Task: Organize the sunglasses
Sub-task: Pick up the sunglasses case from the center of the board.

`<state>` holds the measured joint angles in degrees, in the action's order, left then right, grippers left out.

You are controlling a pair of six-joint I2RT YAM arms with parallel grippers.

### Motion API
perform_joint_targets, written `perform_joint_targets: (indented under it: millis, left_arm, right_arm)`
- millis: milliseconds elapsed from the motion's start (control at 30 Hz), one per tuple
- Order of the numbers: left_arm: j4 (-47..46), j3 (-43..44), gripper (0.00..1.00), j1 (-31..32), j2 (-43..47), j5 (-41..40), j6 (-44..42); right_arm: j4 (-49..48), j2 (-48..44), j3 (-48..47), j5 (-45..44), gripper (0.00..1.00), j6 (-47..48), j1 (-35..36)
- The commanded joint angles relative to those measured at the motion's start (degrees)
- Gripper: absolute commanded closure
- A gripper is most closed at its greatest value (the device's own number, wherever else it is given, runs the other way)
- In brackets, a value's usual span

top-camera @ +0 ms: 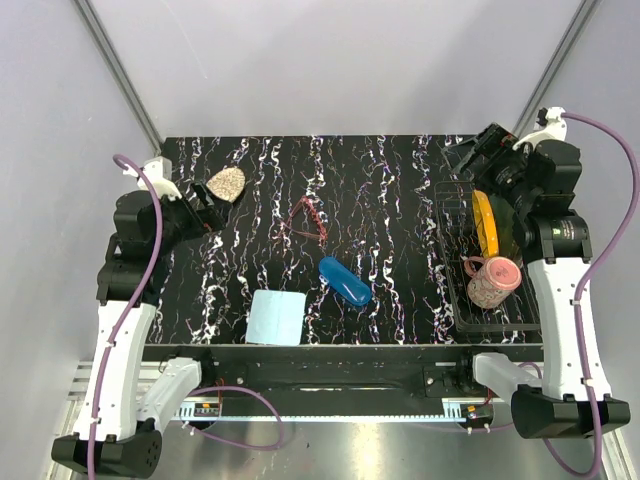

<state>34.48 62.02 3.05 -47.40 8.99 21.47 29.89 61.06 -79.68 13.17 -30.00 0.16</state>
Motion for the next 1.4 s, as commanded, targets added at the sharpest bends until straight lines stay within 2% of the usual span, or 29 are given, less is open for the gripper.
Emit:
perform_joint_targets:
  millis: [0, 133, 267, 333, 367, 433, 467, 533, 700, 800, 1033, 1367]
  left_arm:
    - [-3.63, 1.26, 0.01, -0.15, 0.99, -1.70, 1.20]
    - [-3.37, 1.00, 0.01, -0.24, 0.11, 1.98, 0.94]
    - [-5.11, -1.37, 0.01, -0.24, -0.77, 6.55, 1.46]
    - [-5.65, -2.95, 0.01, -0.24, -0.85, 5.78, 3.21]
    - [-5.65, -3.30, 0.01, -0.24, -0.86, 4.29, 3.57]
    - [-5.91, -4.18, 0.01, -0.24, -0.77, 2.53, 4.27]
    - [-6.00, -4.97, 0.01, -0.15, -0.77, 0.69, 4.36]
    - [-6.62, -5.94, 0.01, -0.24, -0.42, -0.38, 4.63]
    - [-9.60, -9.63, 0.01, -0.24, 0.29, 2.52, 4.72]
    - [-9.61, -10.86, 0.01, -0.24, 0.20, 3.84, 4.89]
    - [-10.48, -13.76, 0.01, -0.24, 0.64, 6.74, 5.15]
    - [-14.79, -21.23, 0.01, -0.24, 1.61, 12.88, 9.46]
  right_arm:
    - [-2.81, -0.32, 1.89, 2.20, 0.00, -3.48, 0.19]
    - [-17.02, -4.01, 8.83, 7.13, 0.00, -4.02, 0.19]
    - [-14.61, -0.87, 6.49, 12.12, 0.00, 0.70, 0.19]
    - [-13.55, 0.11, 5.85, 16.70, 0.00, 2.66, 0.19]
    - [-13.28, 0.64, 5.76, 16.97, 0.00, 5.36, 2.71]
    - [-7.96, 1.87, 4.19, 13.66, 0.00, 9.32, 6.93]
    - [-5.83, 4.13, 2.18, 11.64, 0.00, 13.52, 12.87]
    - [-0.48, 7.13, 0.41, 6.62, 0.00, 16.45, 18.26]
    - [3.59, 16.72, -0.22, -4.54, 0.00, 21.55, 31.44]
    - [4.65, 20.32, 1.80, -7.27, 0.00, 23.84, 36.90]
    - [3.25, 24.46, 10.84, -11.32, 0.00, 24.46, 43.33]
    - [-0.88, 31.04, 17.36, -19.66, 0.00, 23.06, 48.70]
